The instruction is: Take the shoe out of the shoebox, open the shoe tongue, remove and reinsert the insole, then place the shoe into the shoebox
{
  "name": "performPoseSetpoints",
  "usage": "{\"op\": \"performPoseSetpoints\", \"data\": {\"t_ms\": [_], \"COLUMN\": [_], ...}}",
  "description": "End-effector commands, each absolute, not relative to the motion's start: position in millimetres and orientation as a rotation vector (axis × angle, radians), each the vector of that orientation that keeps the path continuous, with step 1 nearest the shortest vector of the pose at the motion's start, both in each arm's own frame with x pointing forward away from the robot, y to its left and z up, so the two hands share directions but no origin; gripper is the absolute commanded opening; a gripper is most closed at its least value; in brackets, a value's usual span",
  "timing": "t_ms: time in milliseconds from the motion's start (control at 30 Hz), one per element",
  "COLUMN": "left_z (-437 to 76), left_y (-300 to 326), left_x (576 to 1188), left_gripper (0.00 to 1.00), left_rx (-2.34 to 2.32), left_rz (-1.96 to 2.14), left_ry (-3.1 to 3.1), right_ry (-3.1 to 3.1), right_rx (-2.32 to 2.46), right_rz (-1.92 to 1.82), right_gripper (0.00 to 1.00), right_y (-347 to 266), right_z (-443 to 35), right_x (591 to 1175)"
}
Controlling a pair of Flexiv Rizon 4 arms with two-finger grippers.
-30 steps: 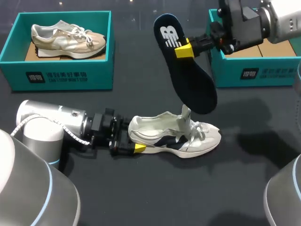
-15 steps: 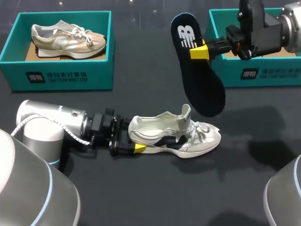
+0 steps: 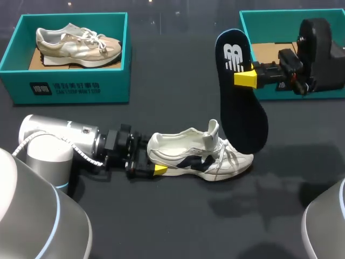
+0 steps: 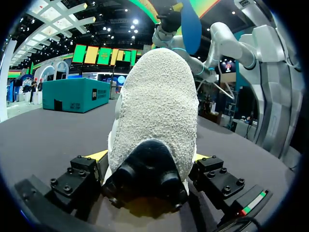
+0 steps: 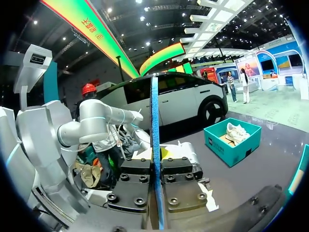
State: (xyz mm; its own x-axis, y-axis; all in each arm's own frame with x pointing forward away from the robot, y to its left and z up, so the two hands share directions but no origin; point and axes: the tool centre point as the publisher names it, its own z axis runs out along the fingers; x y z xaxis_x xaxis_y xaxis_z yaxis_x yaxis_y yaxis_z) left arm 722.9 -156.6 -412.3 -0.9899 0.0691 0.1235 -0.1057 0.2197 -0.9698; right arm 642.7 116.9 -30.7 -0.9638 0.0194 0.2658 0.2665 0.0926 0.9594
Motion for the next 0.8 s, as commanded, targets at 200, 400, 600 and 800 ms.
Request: {"op": "performPoseSetpoints", "data": {"t_ms": [200,400,600,800], "left_z": [-414.4,-414.4,-414.4,-414.4], "left_y": [-157.3,-157.3,-157.3,-157.3], "left_x": [722.4,722.4,722.4,722.4], "left_gripper": [0.00,0.00,0.00,0.00], "left_rx": [0.037,0.037,0.037,0.037], "left_rz": [1.880,1.880,1.880,1.880], "left_ry": [-2.340,-2.340,-2.340,-2.340], "right_ry": [-2.129,-2.088,-2.051,-2.033], "right_rx": [-0.421,-0.457,-0.503,-0.553], "right_rz": [-2.047,-2.092,-2.073,-2.054], "right_gripper": [0.00,0.00,0.00,0.00], "right_y": [105.8,104.6,108.3,108.5], "right_z": [-27.9,-30.0,-33.9,-34.7], "right_x": [616.8,600.4,591.8,587.8]}}
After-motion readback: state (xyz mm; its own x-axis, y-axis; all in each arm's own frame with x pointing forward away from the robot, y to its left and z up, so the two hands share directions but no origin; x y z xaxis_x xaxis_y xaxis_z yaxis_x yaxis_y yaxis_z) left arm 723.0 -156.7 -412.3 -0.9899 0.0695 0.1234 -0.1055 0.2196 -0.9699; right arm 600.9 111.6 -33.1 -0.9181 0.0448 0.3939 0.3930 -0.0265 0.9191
